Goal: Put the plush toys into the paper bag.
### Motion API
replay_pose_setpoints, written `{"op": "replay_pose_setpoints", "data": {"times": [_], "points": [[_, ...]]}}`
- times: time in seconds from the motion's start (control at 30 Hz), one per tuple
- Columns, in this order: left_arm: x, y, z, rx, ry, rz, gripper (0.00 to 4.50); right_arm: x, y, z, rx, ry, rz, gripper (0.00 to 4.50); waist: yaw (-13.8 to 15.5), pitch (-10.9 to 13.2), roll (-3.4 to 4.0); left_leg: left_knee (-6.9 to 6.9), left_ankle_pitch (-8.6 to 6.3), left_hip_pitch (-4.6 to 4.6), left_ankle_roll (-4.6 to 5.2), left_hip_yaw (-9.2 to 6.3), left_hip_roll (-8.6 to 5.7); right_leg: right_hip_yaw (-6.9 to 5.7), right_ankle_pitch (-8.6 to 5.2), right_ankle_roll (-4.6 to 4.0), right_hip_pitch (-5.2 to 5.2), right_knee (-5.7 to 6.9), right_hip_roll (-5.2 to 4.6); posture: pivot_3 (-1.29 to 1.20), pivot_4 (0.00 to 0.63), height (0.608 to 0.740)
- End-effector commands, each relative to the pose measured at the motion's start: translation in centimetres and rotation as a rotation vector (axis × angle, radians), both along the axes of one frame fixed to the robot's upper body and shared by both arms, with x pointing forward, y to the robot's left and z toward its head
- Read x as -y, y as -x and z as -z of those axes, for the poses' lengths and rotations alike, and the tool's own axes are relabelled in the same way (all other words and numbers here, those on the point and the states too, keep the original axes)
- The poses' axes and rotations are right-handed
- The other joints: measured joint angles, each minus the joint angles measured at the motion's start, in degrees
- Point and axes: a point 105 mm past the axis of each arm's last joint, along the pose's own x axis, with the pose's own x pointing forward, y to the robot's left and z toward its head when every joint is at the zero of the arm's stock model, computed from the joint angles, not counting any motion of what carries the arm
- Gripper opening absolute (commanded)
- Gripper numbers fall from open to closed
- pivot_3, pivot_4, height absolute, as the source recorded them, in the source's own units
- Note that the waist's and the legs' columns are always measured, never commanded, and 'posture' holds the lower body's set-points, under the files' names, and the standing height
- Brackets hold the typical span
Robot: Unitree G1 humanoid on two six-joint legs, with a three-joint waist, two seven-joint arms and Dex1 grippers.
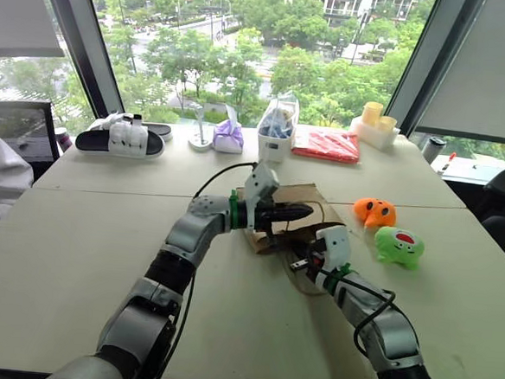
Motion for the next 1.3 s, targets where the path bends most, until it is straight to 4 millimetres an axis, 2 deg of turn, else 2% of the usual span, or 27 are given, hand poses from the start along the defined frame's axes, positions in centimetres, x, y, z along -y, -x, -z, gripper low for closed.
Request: {"op": "replay_pose_setpoints", "data": {"times": [0.03,0.23,0.4,0.5,0.83,1.13,1.3], "points": [[-0.6,0.5,-2.0,0.000,0.077,0.006,0.00,0.0,-1.4,-0.4,0.082,0.022,0.050,0.06,-0.48,0.00,0.00,-0.01,0.01,0.01,-0.01,-0.01,0.00,0.00,0.00,0.00,0.00,0.01,0.00,0.00,0.150,0.740],[-0.6,0.9,-3.0,0.008,0.096,0.007,0.00,-1.6,-1.8,1.8,0.038,0.035,-0.005,0.06,-0.91,0.00,0.01,-0.06,0.10,0.04,-0.19,-0.01,0.02,0.03,0.00,-0.01,-0.07,0.10,0.01,0.00,0.150,0.740],[0.3,2.7,-5.3,0.035,0.147,0.076,0.00,-2.4,-1.7,2.2,0.024,0.024,-0.026,0.06,-0.94,-0.02,0.00,-0.06,0.22,0.08,-0.38,-0.02,0.03,0.04,0.01,-0.02,-0.05,0.13,0.02,0.00,0.150,0.740],[0.7,3.7,-6.0,0.043,0.159,0.110,0.00,-2.7,-1.6,2.5,0.015,0.018,-0.032,0.06,-1.00,-0.02,0.01,-0.07,0.22,0.12,-0.38,-0.02,0.04,0.07,0.01,-0.02,-0.04,0.17,0.03,0.00,0.150,0.740],[1.1,4.5,-6.5,0.042,0.188,0.141,0.00,-3.3,-0.8,3.5,-0.026,0.020,-0.063,0.06,-1.01,-0.04,0.01,-0.11,0.21,0.17,-0.37,-0.01,0.07,0.09,0.02,-0.04,-0.03,0.20,0.07,0.00,0.150,0.740],[1.7,6.6,-7.8,0.065,0.235,0.221,0.00,-3.4,-0.7,3.9,-0.044,0.021,-0.071,0.06,-0.93,-0.05,0.00,-0.11,0.21,0.17,-0.38,-0.01,0.07,0.09,0.02,-0.04,-0.01,0.19,0.08,0.00,0.150,0.740],[2.0,6.8,-7.4,0.062,0.224,0.228,0.00,-3.5,-0.5,4.1,-0.050,0.022,-0.074,0.06,-0.97,-0.06,0.01,-0.15,0.21,0.21,-0.37,0.01,0.07,0.10,0.02,-0.04,0.00,0.19,0.08,0.00,0.150,0.740]]}}
